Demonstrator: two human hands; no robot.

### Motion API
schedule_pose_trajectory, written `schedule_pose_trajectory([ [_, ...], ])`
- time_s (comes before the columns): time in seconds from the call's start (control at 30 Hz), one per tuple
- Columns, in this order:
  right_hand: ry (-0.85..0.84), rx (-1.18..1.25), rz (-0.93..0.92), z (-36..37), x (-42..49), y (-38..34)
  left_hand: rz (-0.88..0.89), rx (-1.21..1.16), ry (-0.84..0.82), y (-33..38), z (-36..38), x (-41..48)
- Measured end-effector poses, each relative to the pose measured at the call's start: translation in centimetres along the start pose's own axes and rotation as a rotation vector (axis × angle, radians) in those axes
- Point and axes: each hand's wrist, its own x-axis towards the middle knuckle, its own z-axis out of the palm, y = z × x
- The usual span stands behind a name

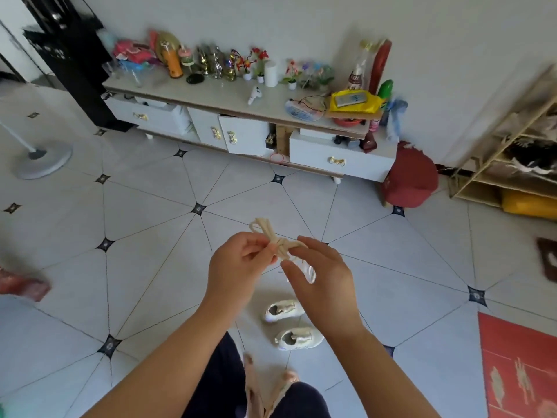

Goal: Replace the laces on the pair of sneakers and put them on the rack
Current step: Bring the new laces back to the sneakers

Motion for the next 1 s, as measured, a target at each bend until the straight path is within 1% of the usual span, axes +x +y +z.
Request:
schedule_pose_trajectory([
  [0.1, 0.060, -0.063, 0.056, -1.3, 0.4, 1.0, 0.012, 0.013, -0.079, 0.1, 2.0, 0.8],
  [0.2, 0.063, -0.140, 0.153, -2.0, 0.6, 2.1, 0.065, 0.085, -0.136, 0.3, 4.4, 1.3],
  [0.37, 0.188, -0.125, 0.222, -1.9, 0.8, 3.3, 0.211, 0.205, -0.219, 0.3, 6.6, 3.0],
  [0.57, 0.260, -0.186, 0.329, -1.1, 2.8, 4.0, 0.273, 0.249, -0.312, -0.6, 7.8, 6.7],
  [0.7, 0.270, -0.195, 0.449, 0.9, 5.3, 4.0, 0.265, 0.189, -0.381, -1.8, 8.0, 10.7],
  [0.83, 0.281, -0.199, 0.563, 4.2, 7.9, 3.7, 0.264, 0.138, -0.418, -2.9, 7.2, 17.1],
  [0.93, 0.291, -0.193, 0.623, 7.6, 9.7, 3.5, 0.339, 0.168, -0.493, -4.1, 6.2, 22.5],
  [1.0, 0.301, -0.187, 0.654, 9.5, 10.7, 3.7, 0.359, 0.205, -0.529, -5.3, 6.1, 25.3],
])
